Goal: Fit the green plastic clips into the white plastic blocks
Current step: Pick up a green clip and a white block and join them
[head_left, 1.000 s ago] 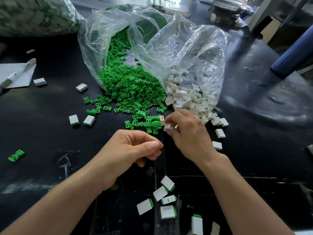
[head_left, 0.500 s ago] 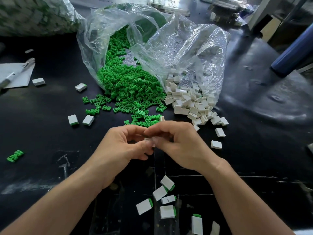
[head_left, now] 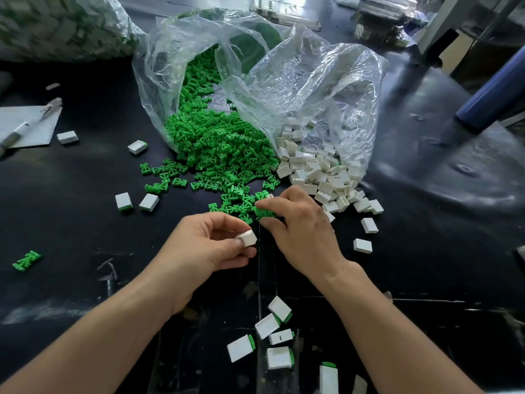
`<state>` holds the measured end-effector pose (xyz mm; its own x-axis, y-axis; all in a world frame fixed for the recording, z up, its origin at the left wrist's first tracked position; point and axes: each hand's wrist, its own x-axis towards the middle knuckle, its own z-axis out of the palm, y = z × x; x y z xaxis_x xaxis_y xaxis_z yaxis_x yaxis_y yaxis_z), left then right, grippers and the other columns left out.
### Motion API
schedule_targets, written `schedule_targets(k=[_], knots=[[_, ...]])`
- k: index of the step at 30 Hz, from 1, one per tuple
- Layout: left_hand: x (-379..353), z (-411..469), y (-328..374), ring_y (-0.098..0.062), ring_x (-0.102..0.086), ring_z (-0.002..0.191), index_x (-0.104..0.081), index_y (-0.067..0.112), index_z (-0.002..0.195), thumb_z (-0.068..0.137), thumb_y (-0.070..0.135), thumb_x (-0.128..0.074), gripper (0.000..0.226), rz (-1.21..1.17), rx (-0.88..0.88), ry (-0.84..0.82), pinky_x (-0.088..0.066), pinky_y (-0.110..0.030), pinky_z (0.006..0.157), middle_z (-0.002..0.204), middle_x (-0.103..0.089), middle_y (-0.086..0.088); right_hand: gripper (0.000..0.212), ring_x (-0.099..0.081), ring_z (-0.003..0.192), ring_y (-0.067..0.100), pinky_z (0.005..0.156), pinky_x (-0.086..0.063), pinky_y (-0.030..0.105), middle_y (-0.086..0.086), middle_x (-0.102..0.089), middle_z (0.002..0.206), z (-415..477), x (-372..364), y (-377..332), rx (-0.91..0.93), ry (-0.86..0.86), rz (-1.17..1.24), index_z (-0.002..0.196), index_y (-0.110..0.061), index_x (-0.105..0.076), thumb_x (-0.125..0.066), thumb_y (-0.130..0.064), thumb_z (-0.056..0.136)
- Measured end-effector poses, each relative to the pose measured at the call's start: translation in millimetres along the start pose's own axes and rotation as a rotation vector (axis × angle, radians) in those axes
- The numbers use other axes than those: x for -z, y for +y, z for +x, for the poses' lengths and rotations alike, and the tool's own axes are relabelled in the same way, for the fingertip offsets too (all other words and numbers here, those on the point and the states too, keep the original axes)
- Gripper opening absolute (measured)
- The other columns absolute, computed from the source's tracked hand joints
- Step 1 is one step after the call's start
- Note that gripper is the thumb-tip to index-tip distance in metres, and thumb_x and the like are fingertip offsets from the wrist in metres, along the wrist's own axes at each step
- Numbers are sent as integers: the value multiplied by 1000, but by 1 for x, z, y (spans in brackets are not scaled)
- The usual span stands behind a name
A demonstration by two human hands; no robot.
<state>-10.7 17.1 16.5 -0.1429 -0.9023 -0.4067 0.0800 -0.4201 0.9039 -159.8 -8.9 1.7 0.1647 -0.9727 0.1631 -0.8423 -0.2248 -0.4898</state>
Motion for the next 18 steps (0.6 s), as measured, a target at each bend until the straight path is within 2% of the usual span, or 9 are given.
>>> schedule_targets(k=[4,6,10,11,13,14,16,18], knots=[[1,0,0,-15,-70,62,-63,2,80,81,-12,-58,15,-6,-7,-6,-54,-19,53,68,-69,-9,20,-58,83,18,79,-43,29,1,-60,95,-3,4,5,-8,23,107,100,-18,-71,-64,-9,83],[2,-1,0,-14,-68,61,-65,4,79,79,-9,-62,14,28,-25,-8,-54,-19,52,67,-69,-8,18,-55,76,11,78,-43,26,1,-65,95,-3,7,7,-21,44,154,95,-17,-72,-64,-8,82],[4,-2,2,-8,-65,61,-73,14,76,79,-5,-64,21,69,-80,-1,-53,-18,53,65,-67,-2,16,-54,64,-5,69,-43,9,-14,-63,76,-2,11,9,-89,52,333,89,-19,-71,-66,-7,80],[4,-2,2,-8,-65,63,-73,14,79,80,-6,-63,22,57,-89,-5,-54,-18,55,66,-67,-2,17,-55,65,-5,68,-45,9,-16,-61,72,-1,13,10,-107,49,391,86,-22,-69,-67,-6,80],[3,-2,2,-11,-66,65,-70,11,84,79,-9,-62,22,44,-102,-7,-55,-19,57,66,-66,-4,26,-61,68,6,71,-53,25,-10,-60,69,-1,15,9,-129,32,514,81,-31,-64,-67,-5,80],[3,-2,2,-12,-66,64,-68,10,84,77,-11,-63,22,53,-110,0,-54,-19,56,66,-66,-5,30,-63,70,18,73,-54,35,-6,-60,69,-2,17,8,-127,17,569,82,-35,-63,-67,-6,81],[3,-1,2,-10,-64,59,-66,10,80,74,-12,-66,23,82,-127,22,-53,-18,53,66,-66,-5,38,-60,71,33,73,-53,47,0,-58,68,-4,20,3,-105,-12,644,86,-44,-64,-65,-7,83],[3,-1,2,-8,-61,57,-69,13,74,73,-11,-68,24,103,-137,31,-50,-16,51,65,-66,-4,39,-59,72,33,75,-51,51,-4,-57,68,-5,22,1,-94,-34,666,86,-45,-65,-65,-6,83]])
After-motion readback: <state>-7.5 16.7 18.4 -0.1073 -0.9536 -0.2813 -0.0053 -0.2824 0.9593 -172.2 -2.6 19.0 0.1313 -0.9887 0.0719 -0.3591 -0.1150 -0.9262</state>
